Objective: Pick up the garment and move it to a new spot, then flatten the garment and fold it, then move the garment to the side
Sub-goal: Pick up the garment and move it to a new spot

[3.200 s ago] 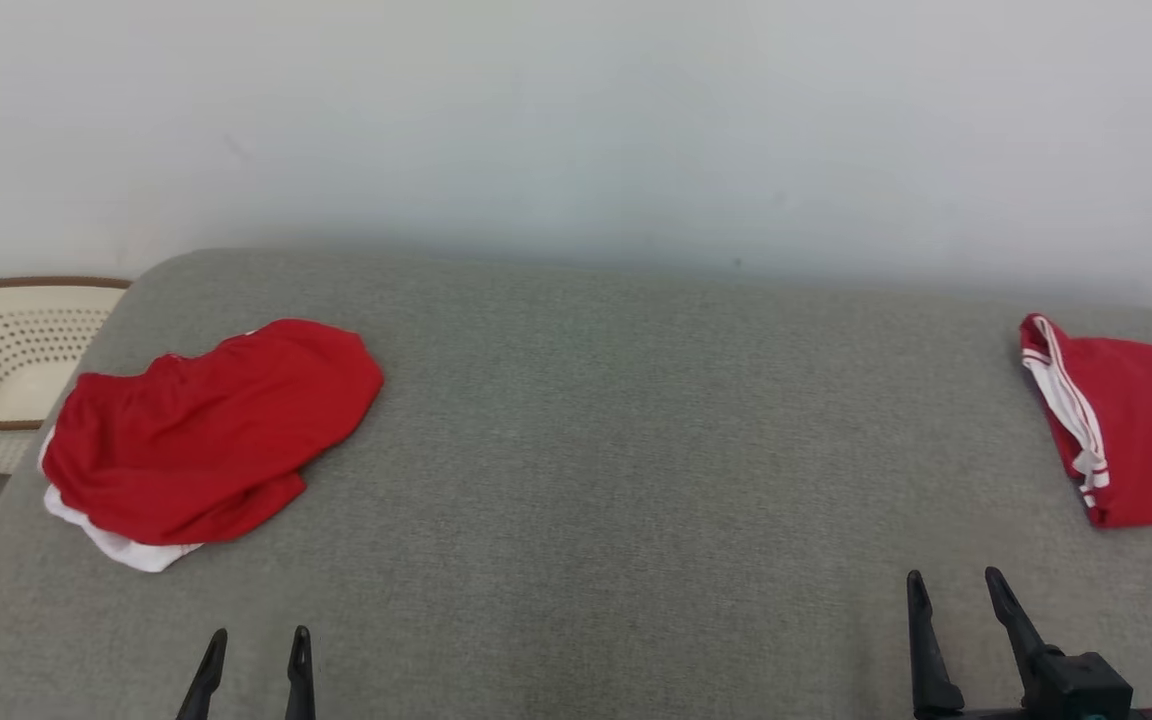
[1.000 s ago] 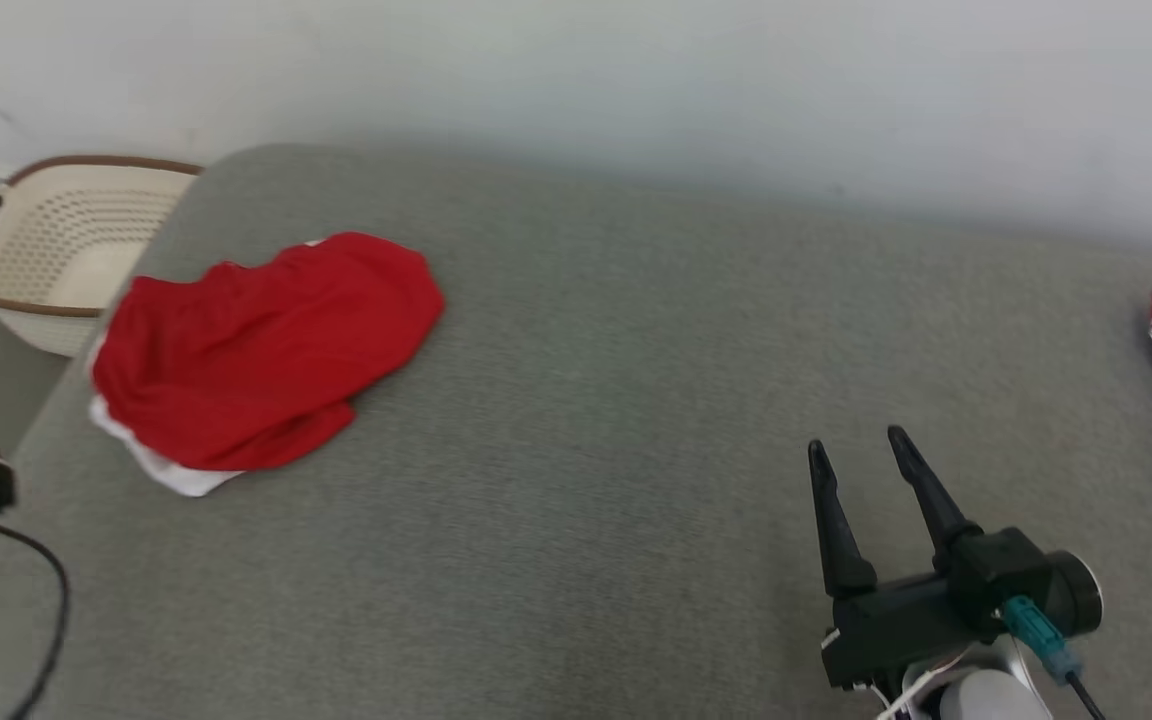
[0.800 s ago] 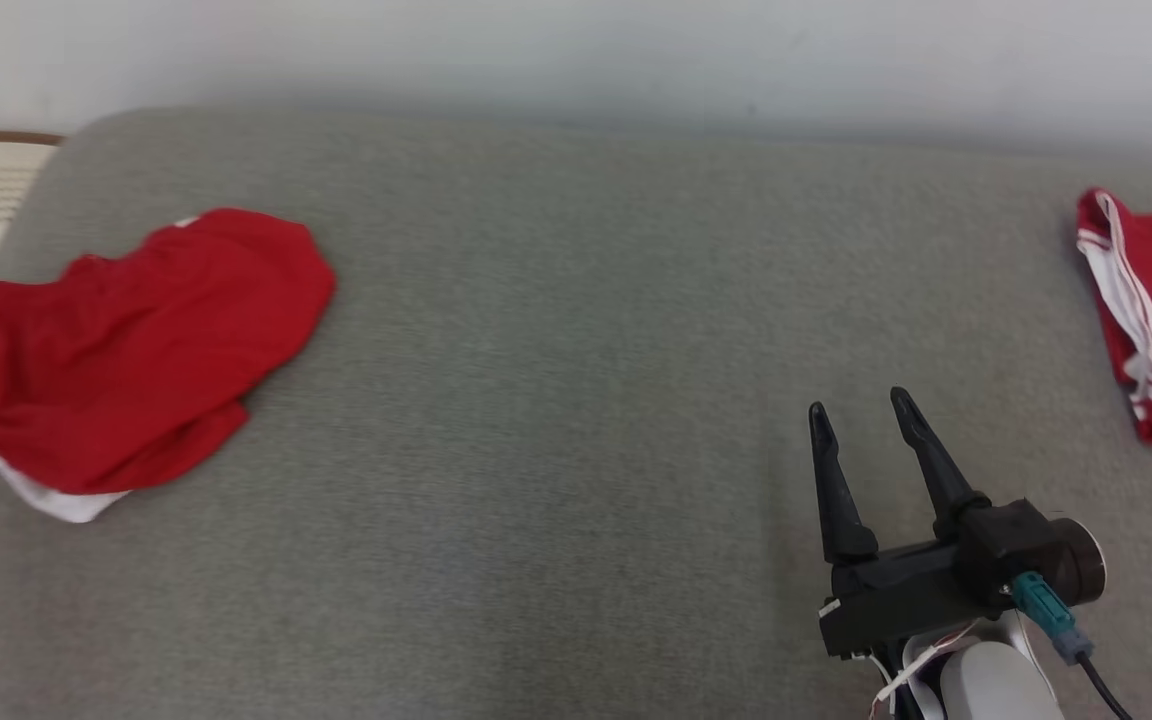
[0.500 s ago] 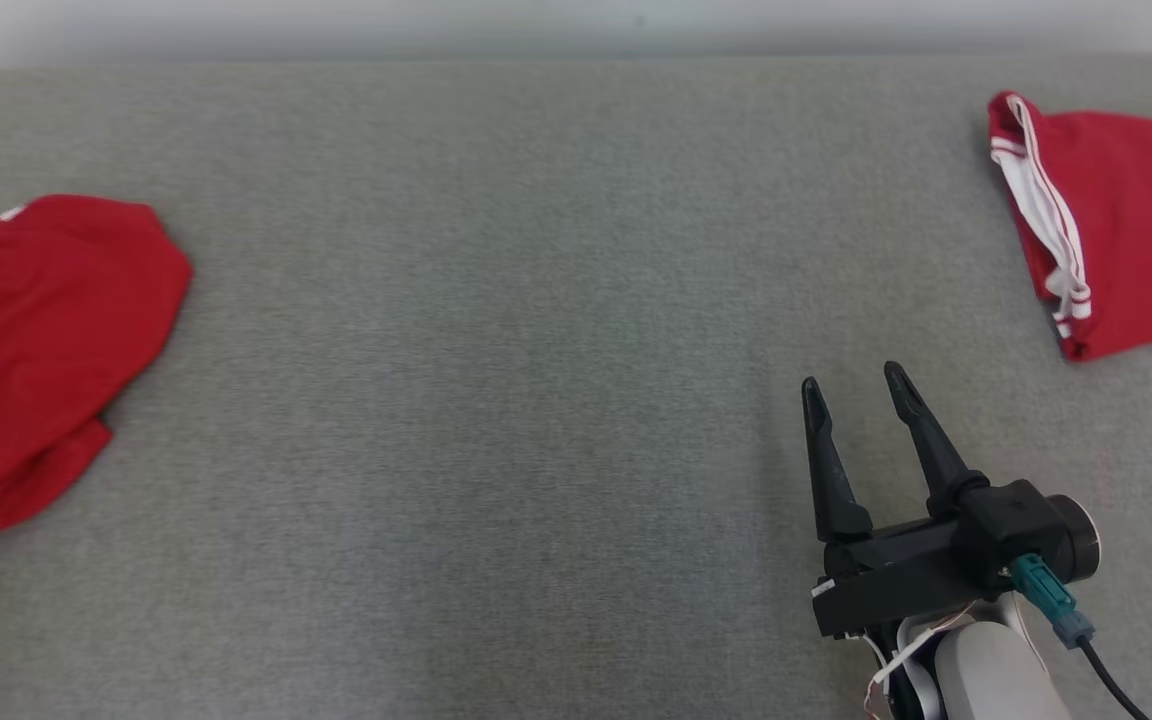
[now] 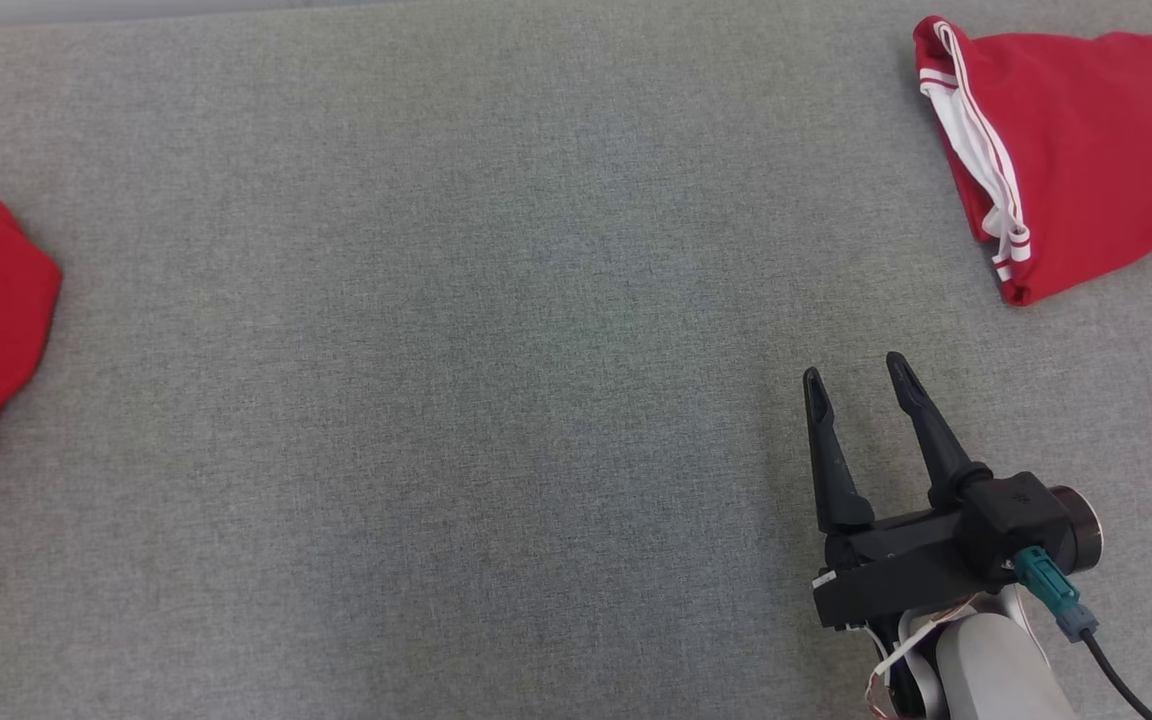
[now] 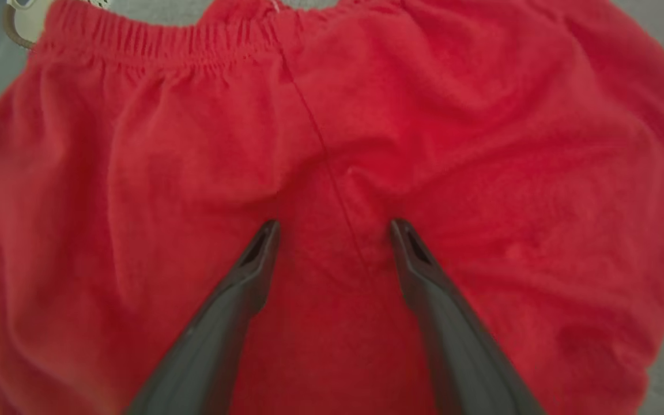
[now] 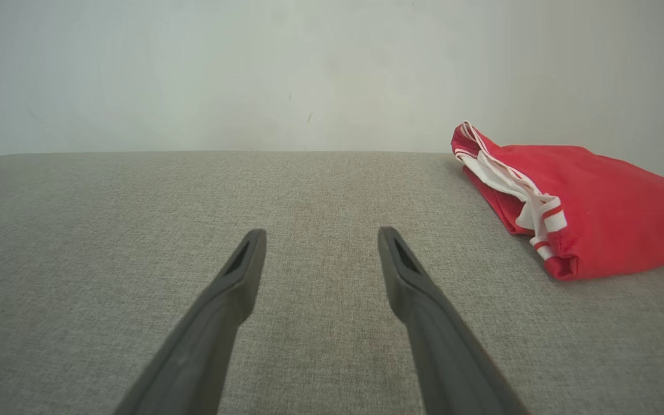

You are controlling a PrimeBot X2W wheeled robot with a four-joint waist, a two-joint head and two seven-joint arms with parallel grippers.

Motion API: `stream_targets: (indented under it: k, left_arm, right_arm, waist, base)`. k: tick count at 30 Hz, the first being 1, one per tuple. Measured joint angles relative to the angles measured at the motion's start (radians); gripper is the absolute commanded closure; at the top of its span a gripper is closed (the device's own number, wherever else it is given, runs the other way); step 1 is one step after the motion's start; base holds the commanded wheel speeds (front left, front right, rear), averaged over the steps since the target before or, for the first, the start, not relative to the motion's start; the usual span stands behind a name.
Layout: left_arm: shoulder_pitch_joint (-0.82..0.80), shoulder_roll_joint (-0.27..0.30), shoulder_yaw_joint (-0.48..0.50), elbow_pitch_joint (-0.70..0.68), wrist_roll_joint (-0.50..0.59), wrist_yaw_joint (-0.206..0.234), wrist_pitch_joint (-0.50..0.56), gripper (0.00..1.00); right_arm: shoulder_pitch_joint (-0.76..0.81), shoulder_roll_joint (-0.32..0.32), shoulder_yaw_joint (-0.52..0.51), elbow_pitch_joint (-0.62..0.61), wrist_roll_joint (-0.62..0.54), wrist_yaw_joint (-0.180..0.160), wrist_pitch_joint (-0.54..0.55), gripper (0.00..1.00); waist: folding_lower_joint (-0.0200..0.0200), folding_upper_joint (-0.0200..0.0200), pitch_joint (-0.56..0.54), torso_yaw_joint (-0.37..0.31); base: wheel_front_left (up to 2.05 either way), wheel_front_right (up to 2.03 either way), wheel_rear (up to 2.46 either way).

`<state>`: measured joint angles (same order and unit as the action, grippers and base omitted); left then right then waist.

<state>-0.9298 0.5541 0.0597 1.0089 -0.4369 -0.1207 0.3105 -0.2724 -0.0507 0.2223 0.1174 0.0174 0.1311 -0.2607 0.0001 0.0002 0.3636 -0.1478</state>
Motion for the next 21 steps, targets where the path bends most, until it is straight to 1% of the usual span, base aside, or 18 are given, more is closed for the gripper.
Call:
stream_targets:
  k: [4,7,8,9,15,18,21]
  left_arm:
    - [-0.036,0.007,-0.011,0.063,-0.007,0.000,0.118,0.00]
    - [-0.046,0.011,-0.033,0.071,0.001,-0.001,0.136,0.00]
    - [-0.050,0.011,-0.035,0.075,0.000,-0.001,0.137,0.58]
    - [-0.051,0.011,-0.040,0.076,0.000,-0.001,0.135,1.00]
    - [-0.048,0.012,-0.074,0.069,0.002,-0.007,0.101,1.00]
    - [-0.048,0.015,-0.094,0.041,-0.001,-0.008,0.056,1.00]
    - [-0.049,0.016,-0.132,-0.030,-0.013,-0.009,-0.021,1.00]
  right_arm:
    - [-0.001,0.000,0.003,0.005,0.000,0.000,-0.001,0.00]
    - [-0.004,0.000,0.004,0.011,0.000,0.000,-0.001,0.00]
    - [-0.005,0.000,0.005,0.013,0.000,0.000,-0.001,0.00]
    - [-0.005,0.001,0.007,0.015,0.000,0.000,-0.001,0.00]
    - [-0.005,0.000,0.008,0.028,0.001,0.000,-0.001,0.00]
    - [-0.005,0.000,0.008,0.033,0.005,0.000,-0.001,0.00]
    - [-0.005,0.001,0.010,0.037,0.009,0.000,-0.001,0.00]
  waist:
    - [-0.0002,-0.0001,-0.002,0.000]
    - [-0.0002,-0.0001,-0.002,-0.001]
    - [-0.0002,-0.0002,-0.003,-0.001]
    - [-0.0002,-0.0001,-0.004,-0.002]
    - [-0.0002,-0.0001,-0.018,0.000]
    - [-0.0002,-0.0001,-0.032,0.004]
    - [-0.0001,-0.0001,-0.048,0.008]
  base:
    - [0.00,0.00,0.00]
    - [0.00,0.00,0.00]
    - [0.00,0.00,0.00]
    - [0.00,0.00,0.00]
    - [0.00,0.00,0.00]
    - [0.00,0.00,0.00]
    - [0.00,0.00,0.00]
